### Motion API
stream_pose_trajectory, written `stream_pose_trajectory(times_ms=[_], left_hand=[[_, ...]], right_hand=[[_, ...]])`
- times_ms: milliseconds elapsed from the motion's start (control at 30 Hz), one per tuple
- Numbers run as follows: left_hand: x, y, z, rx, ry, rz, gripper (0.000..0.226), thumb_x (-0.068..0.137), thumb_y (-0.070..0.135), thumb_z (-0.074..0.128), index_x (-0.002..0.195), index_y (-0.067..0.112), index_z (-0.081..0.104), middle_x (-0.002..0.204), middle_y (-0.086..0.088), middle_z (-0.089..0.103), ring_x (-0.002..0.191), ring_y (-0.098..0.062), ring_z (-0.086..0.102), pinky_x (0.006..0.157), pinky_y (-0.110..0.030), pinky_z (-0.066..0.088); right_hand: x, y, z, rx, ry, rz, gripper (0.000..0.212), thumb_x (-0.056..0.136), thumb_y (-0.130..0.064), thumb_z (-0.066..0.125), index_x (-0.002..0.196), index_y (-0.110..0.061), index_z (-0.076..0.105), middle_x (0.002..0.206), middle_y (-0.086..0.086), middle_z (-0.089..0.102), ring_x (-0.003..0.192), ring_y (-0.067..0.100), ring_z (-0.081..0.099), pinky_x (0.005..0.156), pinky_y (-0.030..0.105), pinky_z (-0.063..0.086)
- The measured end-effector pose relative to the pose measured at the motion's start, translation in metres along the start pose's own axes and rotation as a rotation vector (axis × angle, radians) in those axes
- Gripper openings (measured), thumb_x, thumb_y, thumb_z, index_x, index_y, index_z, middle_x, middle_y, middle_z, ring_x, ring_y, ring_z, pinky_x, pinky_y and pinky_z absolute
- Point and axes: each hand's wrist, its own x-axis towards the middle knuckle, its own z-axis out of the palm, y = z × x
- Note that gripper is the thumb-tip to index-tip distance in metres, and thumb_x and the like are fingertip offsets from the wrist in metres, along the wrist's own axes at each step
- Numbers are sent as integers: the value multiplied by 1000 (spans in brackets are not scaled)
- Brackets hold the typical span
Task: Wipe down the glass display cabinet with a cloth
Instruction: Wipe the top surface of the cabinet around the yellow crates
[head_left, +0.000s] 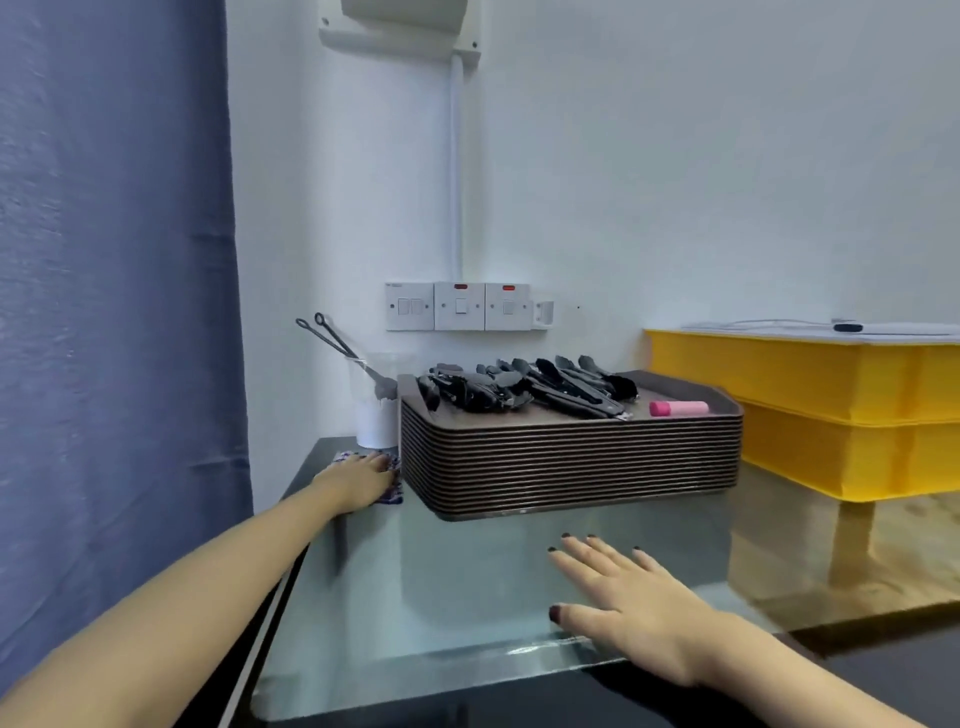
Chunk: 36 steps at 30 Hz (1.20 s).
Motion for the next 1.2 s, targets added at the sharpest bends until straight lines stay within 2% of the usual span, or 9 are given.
stream_pose_trajectory(times_ms=[200, 300, 433, 533, 633, 700, 900, 1033, 1200], left_hand=[[-60, 13, 7, 5, -60, 177, 47, 96, 35, 26, 142, 25, 28, 148, -3, 34, 132, -26, 31, 107, -42, 24], [-71, 0, 4, 78, -70, 114, 52, 95, 36, 27, 146, 25, 22, 154, 0, 25, 139, -23, 23, 111, -47, 18], [-55, -13, 6, 53, 105, -27, 43, 92, 36, 27, 133, 30, 41, 138, -2, 45, 128, -24, 37, 100, -41, 30], [-26, -27, 5, 29, 109, -115, 44, 93, 36, 25, 133, 30, 42, 143, -6, 41, 130, -26, 36, 102, -39, 31], [8, -30, 2, 74, 88, -141, 41, 96, 33, 24, 131, 23, 42, 142, -5, 40, 130, -27, 35, 105, -43, 31], [22, -25, 2, 95, 90, -147, 41, 95, 37, 26, 130, 22, 43, 140, -5, 42, 130, -27, 36, 104, -44, 32], [13, 8, 6, 299, 0, 152, 47, 100, 31, 30, 145, 18, 29, 155, -6, 19, 141, -32, 18, 112, -52, 18], [-12, 9, 11, 434, 46, 372, 38, 99, 20, 38, 136, 12, 41, 147, -10, 27, 133, -35, 25, 105, -55, 29], [-3, 0, 7, 416, 55, 334, 46, 98, 12, 35, 145, 14, 31, 150, -7, 25, 136, -30, 26, 109, -50, 27]], right_hand=[[-2, -1, 2, -34, 4, 8, 66, 94, -60, 21, 151, -34, -1, 157, -14, -12, 144, 6, -13, 117, 38, -5], [-3, -3, 2, -31, 6, 7, 65, 95, -59, 21, 151, -34, -1, 157, -14, -12, 144, 5, -14, 117, 37, -5], [-2, -6, -1, -46, -20, 21, 66, 94, -61, 21, 150, -36, -3, 156, -14, -14, 143, 5, -14, 116, 37, -6], [3, -7, -4, -75, -82, 58, 69, 92, -65, 20, 149, -36, -6, 156, -12, -17, 143, 7, -15, 116, 39, -7], [10, -11, -9, -120, -149, 73, 99, 61, -83, -1, 149, -37, -10, 156, -11, -20, 144, 9, -15, 116, 42, -6], [14, -13, -9, -128, -180, 70, 118, 37, -79, -10, 148, -40, -11, 156, -12, -20, 144, 10, -15, 116, 42, -4], [16, -8, -7, -156, -190, 75, 118, 33, -77, -11, 146, -43, -13, 154, -16, -22, 144, 8, -15, 116, 41, -3], [18, -9, -8, -165, -208, 69, 118, 33, -79, -10, 146, -43, -12, 154, -16, -23, 144, 8, -15, 116, 42, -3], [12, -13, -12, -138, -191, 71, 122, 33, -82, -10, 147, -40, -13, 155, -13, -21, 144, 10, -15, 116, 41, -3]])
